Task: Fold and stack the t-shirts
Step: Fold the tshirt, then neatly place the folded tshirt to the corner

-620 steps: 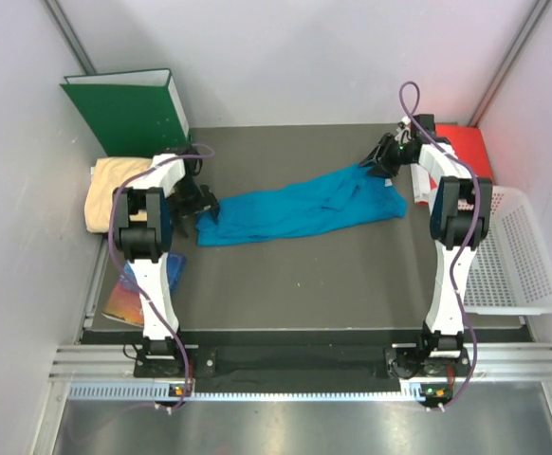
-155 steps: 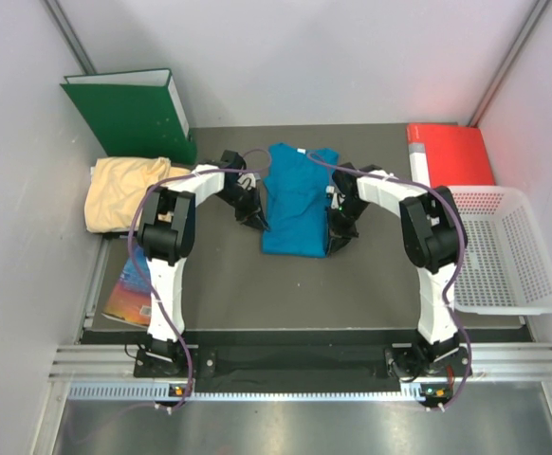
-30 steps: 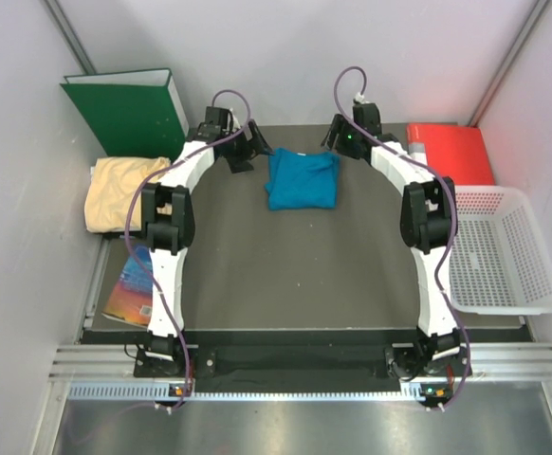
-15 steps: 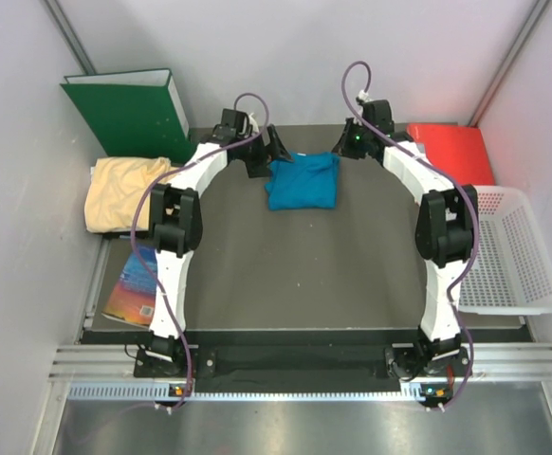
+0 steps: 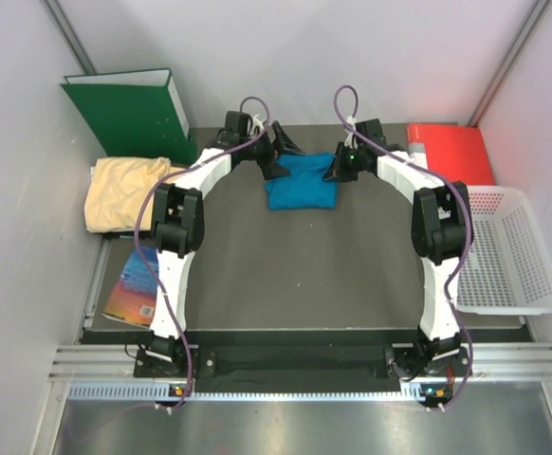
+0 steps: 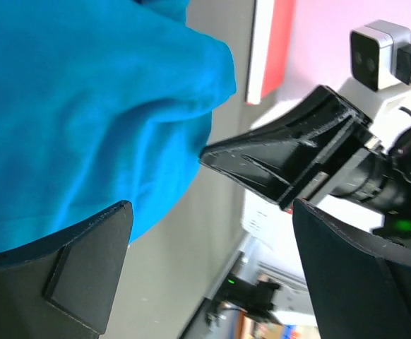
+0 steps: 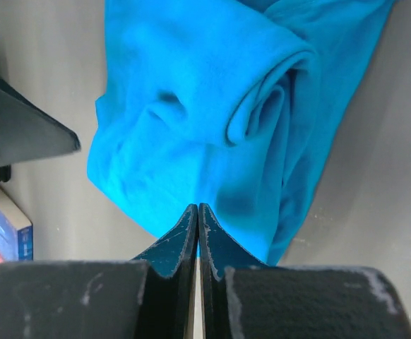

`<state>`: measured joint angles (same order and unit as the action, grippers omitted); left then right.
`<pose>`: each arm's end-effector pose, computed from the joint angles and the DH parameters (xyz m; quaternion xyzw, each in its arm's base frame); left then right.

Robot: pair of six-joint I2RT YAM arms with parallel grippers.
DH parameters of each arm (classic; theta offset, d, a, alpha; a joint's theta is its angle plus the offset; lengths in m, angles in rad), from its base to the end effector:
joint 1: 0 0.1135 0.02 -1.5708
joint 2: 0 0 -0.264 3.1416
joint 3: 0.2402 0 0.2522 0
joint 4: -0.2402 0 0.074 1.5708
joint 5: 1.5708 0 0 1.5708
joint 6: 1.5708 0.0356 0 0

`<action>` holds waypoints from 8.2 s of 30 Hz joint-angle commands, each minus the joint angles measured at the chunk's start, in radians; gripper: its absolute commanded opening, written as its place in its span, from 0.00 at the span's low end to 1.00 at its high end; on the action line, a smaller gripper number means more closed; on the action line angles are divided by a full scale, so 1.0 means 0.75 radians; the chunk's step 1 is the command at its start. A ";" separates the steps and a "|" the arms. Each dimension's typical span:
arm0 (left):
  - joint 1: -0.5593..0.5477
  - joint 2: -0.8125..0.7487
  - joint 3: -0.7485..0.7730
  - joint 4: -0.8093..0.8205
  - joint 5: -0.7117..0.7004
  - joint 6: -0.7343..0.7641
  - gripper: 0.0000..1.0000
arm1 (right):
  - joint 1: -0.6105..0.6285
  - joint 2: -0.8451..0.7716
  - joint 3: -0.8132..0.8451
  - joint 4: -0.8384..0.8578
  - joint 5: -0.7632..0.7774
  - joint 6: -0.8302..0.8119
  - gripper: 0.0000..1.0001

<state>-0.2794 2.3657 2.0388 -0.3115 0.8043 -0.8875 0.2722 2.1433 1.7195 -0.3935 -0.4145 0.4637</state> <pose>0.5110 -0.1733 0.2177 -0.0782 0.8370 -0.5197 0.1526 0.4622 0.1439 0.2116 0.0116 0.9130 0.3080 0.2671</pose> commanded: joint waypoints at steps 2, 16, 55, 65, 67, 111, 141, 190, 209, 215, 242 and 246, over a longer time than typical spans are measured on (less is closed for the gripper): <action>-0.018 0.044 -0.106 0.323 0.157 -0.291 0.99 | 0.009 0.077 0.074 0.071 -0.020 0.006 0.00; -0.020 0.124 -0.009 0.029 0.040 -0.138 0.99 | -0.048 0.396 0.407 0.189 -0.022 0.136 0.00; 0.143 0.355 0.370 0.164 -0.193 -0.095 0.93 | -0.040 -0.007 -0.039 0.022 -0.284 0.038 0.00; 0.135 0.374 0.350 0.207 -0.166 -0.107 0.80 | -0.015 0.008 -0.047 0.003 -0.284 0.028 0.00; 0.135 0.351 0.329 0.223 -0.175 -0.105 0.80 | -0.015 0.014 -0.053 0.007 -0.284 0.030 0.00; 0.139 0.364 0.405 0.213 -0.072 -0.083 0.67 | 0.062 0.118 0.029 -0.007 -0.253 0.085 0.00; 0.119 0.433 0.425 0.297 -0.042 -0.142 0.00 | 0.065 0.114 0.027 -0.026 -0.253 0.071 0.00; 0.229 -0.115 -0.004 0.182 -0.130 0.140 0.96 | 0.060 0.202 0.347 -0.021 -0.227 0.034 0.00; 0.017 0.038 0.038 -0.233 0.099 0.314 0.00 | -0.029 0.501 0.620 0.089 -0.178 0.128 0.00; -0.006 0.124 0.030 -0.364 0.053 0.382 0.00 | -0.050 0.521 0.638 0.171 -0.180 0.198 0.00; -0.047 0.047 0.053 -0.507 -0.202 0.541 0.00 | -0.091 0.472 0.458 0.177 -0.208 0.114 0.00; 0.002 -0.145 0.071 -0.540 -0.469 0.602 0.08 | -0.093 0.341 0.375 0.126 -0.202 0.032 0.00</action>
<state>-0.3229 2.4725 2.0571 -0.7204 0.6933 -0.5056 0.2180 2.5347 2.0552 -0.2066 -0.5888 0.5987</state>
